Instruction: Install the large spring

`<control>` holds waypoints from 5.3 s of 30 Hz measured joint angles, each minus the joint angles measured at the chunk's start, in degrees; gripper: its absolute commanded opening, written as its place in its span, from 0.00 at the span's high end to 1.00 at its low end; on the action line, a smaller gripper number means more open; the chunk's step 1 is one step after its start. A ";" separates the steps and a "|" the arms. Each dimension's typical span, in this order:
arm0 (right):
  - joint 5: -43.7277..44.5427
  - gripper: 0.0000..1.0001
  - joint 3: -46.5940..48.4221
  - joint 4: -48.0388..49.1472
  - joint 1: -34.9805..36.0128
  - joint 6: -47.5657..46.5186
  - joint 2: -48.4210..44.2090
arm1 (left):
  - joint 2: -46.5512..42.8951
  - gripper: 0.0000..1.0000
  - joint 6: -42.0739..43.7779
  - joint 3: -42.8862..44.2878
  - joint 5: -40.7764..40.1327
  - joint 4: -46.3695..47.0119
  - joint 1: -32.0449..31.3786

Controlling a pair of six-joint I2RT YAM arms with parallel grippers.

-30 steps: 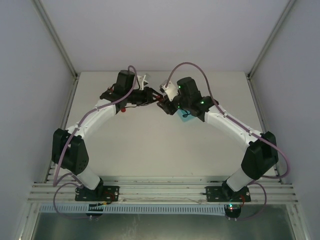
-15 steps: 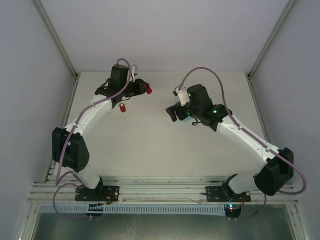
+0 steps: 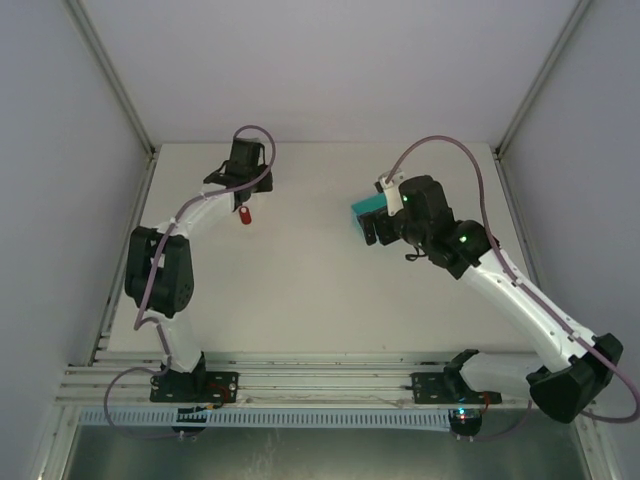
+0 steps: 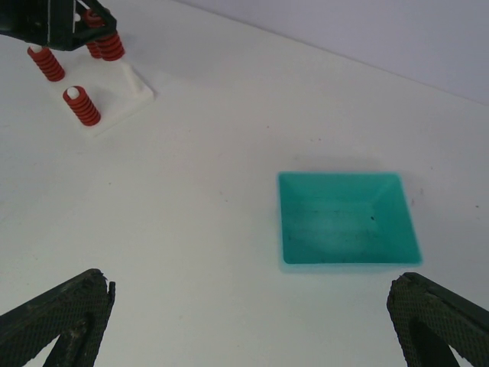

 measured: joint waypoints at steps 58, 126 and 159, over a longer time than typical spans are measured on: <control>4.55 0.01 1.11 -3.98 -1.88 1.60 -0.48 | 4.46 0.29 1.64 -1.99 -0.90 6.67 3.08; -12.46 0.01 -37.33 57.07 -40.61 -2.43 18.51 | -20.55 0.01 16.09 -61.83 -3.63 60.72 14.01; 6.23 0.01 -45.13 78.42 -32.59 -3.69 21.70 | -17.00 0.01 15.04 -70.29 0.61 84.30 14.95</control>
